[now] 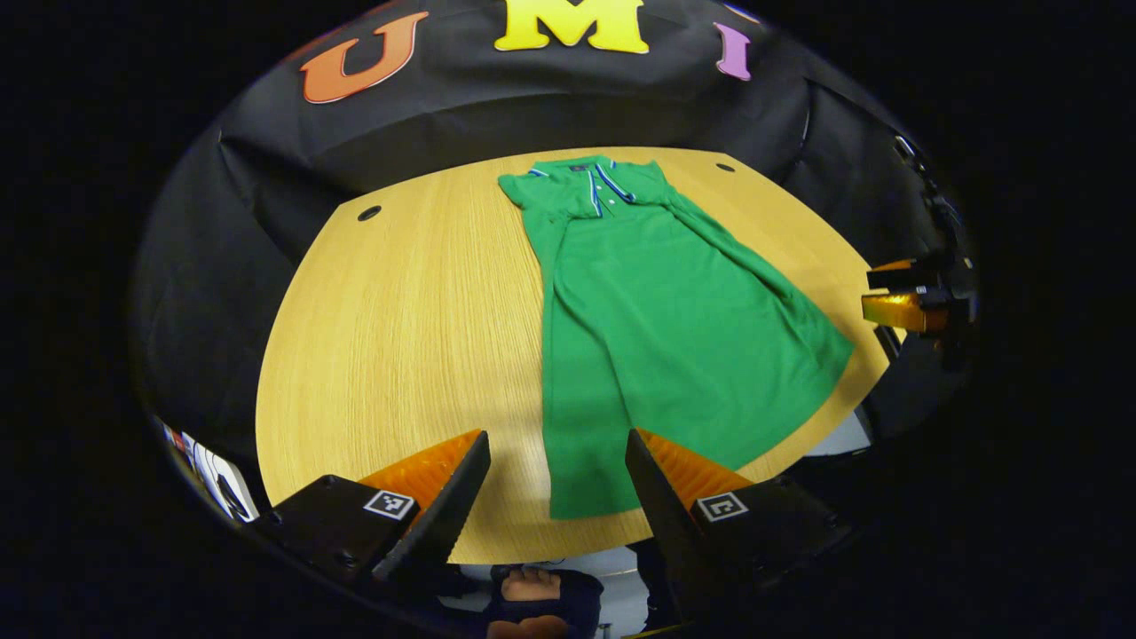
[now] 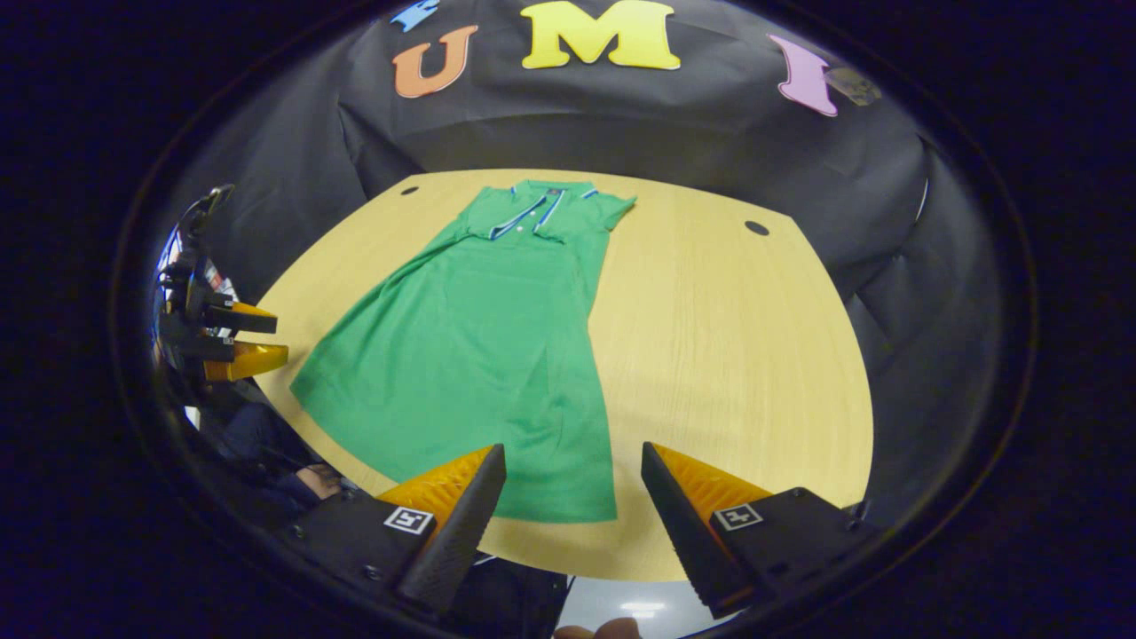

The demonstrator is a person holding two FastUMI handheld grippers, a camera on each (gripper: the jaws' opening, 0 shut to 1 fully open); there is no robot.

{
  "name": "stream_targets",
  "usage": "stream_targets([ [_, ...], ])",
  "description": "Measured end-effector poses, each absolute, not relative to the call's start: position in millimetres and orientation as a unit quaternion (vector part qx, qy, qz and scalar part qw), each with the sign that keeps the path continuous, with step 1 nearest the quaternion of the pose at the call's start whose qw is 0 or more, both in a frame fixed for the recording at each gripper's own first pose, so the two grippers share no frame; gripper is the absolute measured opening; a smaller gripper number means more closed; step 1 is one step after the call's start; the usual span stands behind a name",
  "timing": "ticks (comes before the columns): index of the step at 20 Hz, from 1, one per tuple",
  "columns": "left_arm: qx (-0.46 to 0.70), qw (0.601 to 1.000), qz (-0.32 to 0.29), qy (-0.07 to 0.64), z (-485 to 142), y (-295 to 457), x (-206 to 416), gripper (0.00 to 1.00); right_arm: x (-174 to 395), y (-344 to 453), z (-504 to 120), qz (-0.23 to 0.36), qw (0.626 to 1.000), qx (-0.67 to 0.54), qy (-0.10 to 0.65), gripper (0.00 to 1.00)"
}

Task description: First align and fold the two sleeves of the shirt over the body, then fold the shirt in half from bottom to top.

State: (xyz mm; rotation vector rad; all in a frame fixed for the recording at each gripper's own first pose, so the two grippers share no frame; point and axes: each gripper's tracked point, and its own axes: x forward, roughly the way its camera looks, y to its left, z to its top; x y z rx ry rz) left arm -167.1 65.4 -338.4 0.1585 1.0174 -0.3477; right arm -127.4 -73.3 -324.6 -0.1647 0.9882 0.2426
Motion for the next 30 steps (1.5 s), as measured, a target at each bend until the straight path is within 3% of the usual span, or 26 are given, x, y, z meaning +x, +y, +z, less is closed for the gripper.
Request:
stream_targets([
  [4, 0.084, 0.855, -0.17, 0.482, -355.6, 64.6, -182.5, 0.99, -137.9, -75.5, -348.5, 0.123, 0.858, -0.101, 0.489, 0.94],
  [5, 0.085, 0.856, -0.172, 0.479, -356.7, 63.8, -184.2, 0.99, -138.8, -76.3, -354.4, 0.122, 0.855, -0.103, 0.493, 0.98],
  [6, 0.088, 0.857, -0.17, 0.478, -360.1, 66.4, -186.7, 0.99, -137.2, -75.7, -360.0, 0.121, 0.853, -0.103, 0.497, 0.94],
  [11, 0.074, 0.846, -0.167, 0.502, -380.2, 63.7, -194.2, 0.99, -132.6, -76.3, -386.9, 0.126, 0.837, -0.097, 0.523, 0.94],
  [12, 0.078, 0.84, -0.169, 0.51, -386.1, 62.3, -198.6, 0.99, -133.3, -77.7, -393.3, 0.121, 0.833, -0.099, 0.53, 0.98],
  [13, 0.08, 0.838, -0.172, 0.512, -389.3, 60.5, -201.1, 0.99, -138.6, -80.9, -398.5, 0.115, 0.828, -0.105, 0.539, 0.94],
  [14, 0.08, 0.842, -0.173, 0.505, -388.1, 58.0, -196.6, 0.99, -142.0, -79.6, -397.0, 0.117, 0.825, -0.096, 0.545, 0.98],
  [15, 0.078, 0.841, -0.173, 0.507, -388.8, 59.4, -198.1, 0.99, -138.7, -77.8, -398.3, 0.113, 0.828, -0.092, 0.541, 0.95],
  [19, 0.062, 0.841, -0.166, 0.511, -392.0, 58.5, -197.2, 1.0, -141.5, -78.7, -400.4, 0.118, 0.826, -0.097, 0.543, 0.99],
  [20, 0.06, 0.838, -0.163, 0.517, -392.6, 57.5, -197.9, 0.99, -141.0, -78.1, -400.3, 0.118, 0.825, -0.099, 0.543, 0.94],
  [21, 0.06, 0.836, -0.161, 0.521, -392.7, 55.9, -198.8, 0.95, -141.8, -77.9, -399.7, 0.12, 0.823, -0.099, 0.546, 0.95],
  [22, 0.059, 0.836, -0.161, 0.521, -393.1, 53.6, -198.1, 0.98, -141.2, -75.3, -397.3, 0.125, 0.824, -0.1, 0.544, 0.97],
  [23, 0.059, 0.839, -0.16, 0.517, -389.7, 52.3, -198.7, 0.81, -141.6, -75.1, -400.7, 0.127, 0.823, -0.101, 0.544, 0.77],
  [24, 0.058, 0.841, -0.16, 0.514, -389.0, 51.2, -198.3, 0.55, -140.5, -75.6, -399.9, 0.129, 0.822, -0.103, 0.545, 0.56],
  [25, 0.057, 0.841, -0.164, 0.512, -390.0, 48.4, -198.1, 0.46, -140.3, -71.6, -399.9, 0.138, 0.822, -0.092, 0.544, 0.54],
  [26, 0.055, 0.842, -0.167, 0.51, -388.5, 44.5, -197.0, 0.37, -141.6, -70.1, -401.0, 0.133, 0.823, -0.077, 0.547, 0.33],
  [27, 0.052, 0.843, -0.168, 0.509, -386.9, 45.0, -196.4, 0.12, -141.9, -70.6, -398.9, 0.134, 0.82, -0.065, 0.552, 0.11],
  [29, 0.03, 0.838, -0.167, 0.519, -390.0, 41.4, -194.7, 0.06, -137.0, -69.3, -401.6, 0.134, 0.817, -0.045, 0.559, 0.12],
  [30, 0.017, 0.833, -0.172, 0.526, -388.4, 37.5, -196.3, 0.05, -138.9, -70.0, -396.6, 0.132, 0.813, -0.032, 0.566, 0.05],
])
